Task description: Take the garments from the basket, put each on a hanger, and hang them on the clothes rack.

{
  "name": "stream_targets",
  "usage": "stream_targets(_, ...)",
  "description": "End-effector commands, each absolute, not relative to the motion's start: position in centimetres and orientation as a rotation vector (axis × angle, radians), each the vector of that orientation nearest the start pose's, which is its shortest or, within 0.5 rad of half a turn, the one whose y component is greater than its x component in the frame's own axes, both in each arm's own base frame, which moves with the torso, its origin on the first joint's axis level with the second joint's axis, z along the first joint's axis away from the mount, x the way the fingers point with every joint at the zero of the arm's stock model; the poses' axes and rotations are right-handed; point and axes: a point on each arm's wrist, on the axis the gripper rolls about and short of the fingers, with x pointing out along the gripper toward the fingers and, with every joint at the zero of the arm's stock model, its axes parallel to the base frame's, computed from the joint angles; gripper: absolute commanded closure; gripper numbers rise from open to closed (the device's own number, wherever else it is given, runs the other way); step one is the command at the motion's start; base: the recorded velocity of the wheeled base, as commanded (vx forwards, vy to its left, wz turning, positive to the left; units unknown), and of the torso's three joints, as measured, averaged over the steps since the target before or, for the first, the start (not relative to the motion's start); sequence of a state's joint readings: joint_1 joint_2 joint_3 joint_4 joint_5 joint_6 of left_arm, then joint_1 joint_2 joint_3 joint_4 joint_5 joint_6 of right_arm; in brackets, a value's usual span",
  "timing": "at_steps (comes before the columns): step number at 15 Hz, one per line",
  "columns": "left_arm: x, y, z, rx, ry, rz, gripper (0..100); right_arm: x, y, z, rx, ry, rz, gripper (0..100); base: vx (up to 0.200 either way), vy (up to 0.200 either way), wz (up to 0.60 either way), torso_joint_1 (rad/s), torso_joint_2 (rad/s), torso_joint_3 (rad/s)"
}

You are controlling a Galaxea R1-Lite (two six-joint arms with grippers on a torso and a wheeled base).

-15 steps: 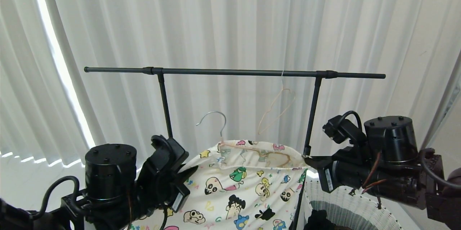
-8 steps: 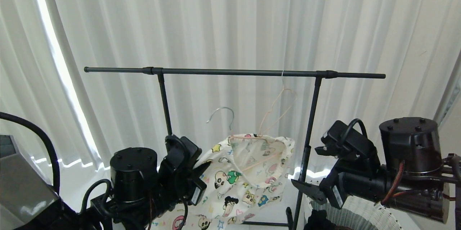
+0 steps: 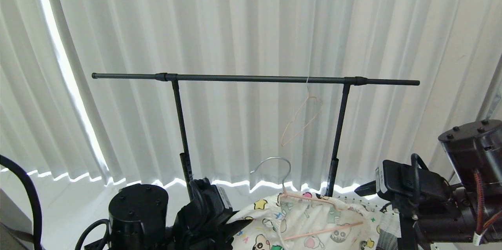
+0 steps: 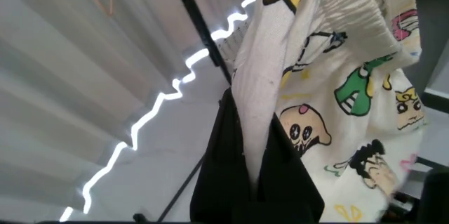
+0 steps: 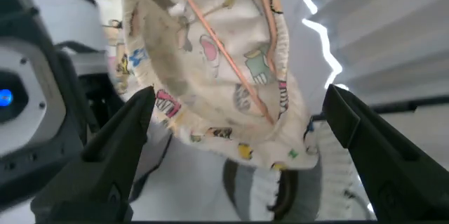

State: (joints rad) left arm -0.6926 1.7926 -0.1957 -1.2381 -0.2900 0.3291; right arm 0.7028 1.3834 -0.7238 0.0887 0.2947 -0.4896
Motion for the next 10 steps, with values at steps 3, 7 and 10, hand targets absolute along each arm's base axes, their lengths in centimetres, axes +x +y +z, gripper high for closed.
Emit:
stream_targets(3, 15.7, -16.0, 8.5, 0.410, 0.152, -1.118, 100, 15.1, 15.1, 17.9, -0.620, 0.513, 1.248, 0, 0.000, 0.000, 0.00, 0.000, 0.00, 0.000)
stream_targets(7, 15.2, -16.6, 8.8, 0.413, 0.132, -1.149, 100, 15.9, 17.5, 17.1, -0.645, 0.569, 1.310, 0, 0.000, 0.000, 0.00, 0.000, 0.00, 0.000)
stream_targets(10, 15.1, -16.5, 9.1, 0.408, 0.117, -1.147, 100, 16.5, 18.0, 16.1, -0.650, 0.615, 1.305, 0, 0.000, 0.000, 0.00, 0.000, 0.00, 0.000)
